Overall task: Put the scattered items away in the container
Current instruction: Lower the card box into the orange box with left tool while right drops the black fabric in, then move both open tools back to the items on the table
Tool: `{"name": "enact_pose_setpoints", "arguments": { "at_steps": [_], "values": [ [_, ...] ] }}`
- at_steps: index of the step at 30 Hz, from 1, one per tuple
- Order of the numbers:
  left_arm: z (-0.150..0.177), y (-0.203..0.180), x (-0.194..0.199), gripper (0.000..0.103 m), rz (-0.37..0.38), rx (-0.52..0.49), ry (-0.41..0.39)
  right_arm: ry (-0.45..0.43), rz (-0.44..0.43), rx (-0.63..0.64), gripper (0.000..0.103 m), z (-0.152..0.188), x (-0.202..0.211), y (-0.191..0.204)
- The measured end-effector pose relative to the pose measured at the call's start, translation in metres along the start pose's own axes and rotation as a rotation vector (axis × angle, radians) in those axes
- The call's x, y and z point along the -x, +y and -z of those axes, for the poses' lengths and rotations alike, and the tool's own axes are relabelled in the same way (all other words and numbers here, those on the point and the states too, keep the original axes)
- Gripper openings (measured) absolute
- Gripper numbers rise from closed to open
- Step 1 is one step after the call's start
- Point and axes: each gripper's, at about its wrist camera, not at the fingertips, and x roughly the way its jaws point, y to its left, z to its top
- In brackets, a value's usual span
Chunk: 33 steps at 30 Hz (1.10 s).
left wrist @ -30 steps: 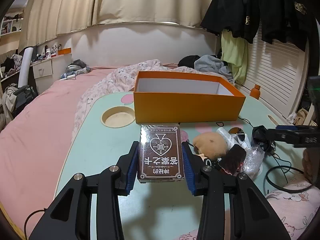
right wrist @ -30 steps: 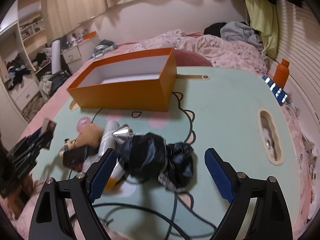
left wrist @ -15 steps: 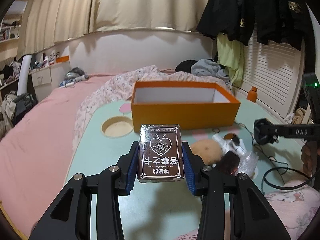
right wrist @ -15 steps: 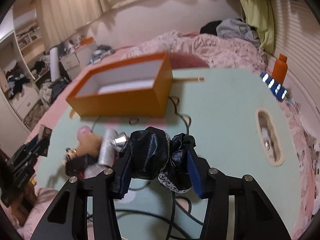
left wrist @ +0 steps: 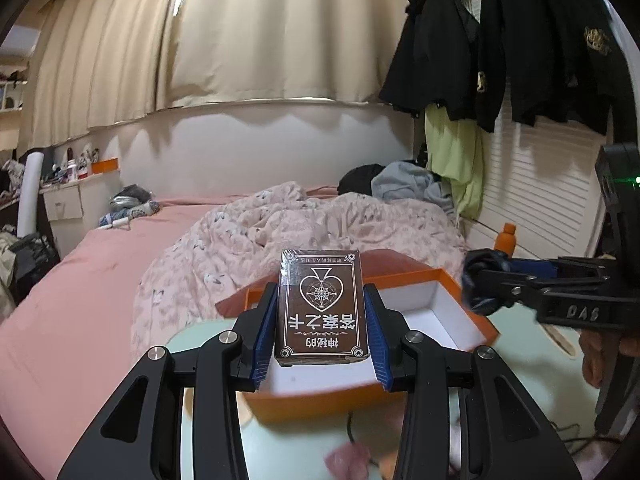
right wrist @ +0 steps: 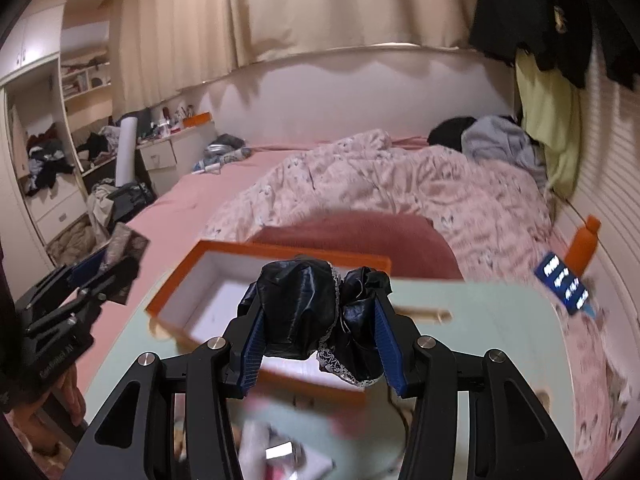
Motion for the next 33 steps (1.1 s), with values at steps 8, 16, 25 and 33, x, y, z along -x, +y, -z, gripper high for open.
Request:
{"name": "enact_pose_setpoints", "arguments": {
  "at_steps": [8, 16, 25, 33],
  "values": [
    [0.025, 0.005, -0.052, 0.042, 0.02, 0.051, 0.098, 0.097, 0.051, 0.021, 0.049, 0.012, -0.061, 0.011],
    [0.038, 0.014, -0.065, 0.042, 0.022, 0.092, 0.162, 0.132, 0.074, 0.038, 0.049, 0.025, -0.074, 0.007],
    [0.037, 0.017, -0.064, 0.042, 0.02, 0.106, 0.169, 0.11, 0.073, 0.039, 0.057, 0.025, -0.071, 0.005],
    [0.031, 0.033, -0.052, 0.07, 0.048, 0.217, 0.164, 0.062, 0.071, 0.058, 0.065, 0.022, -0.058, 0.009]
  ]
}}
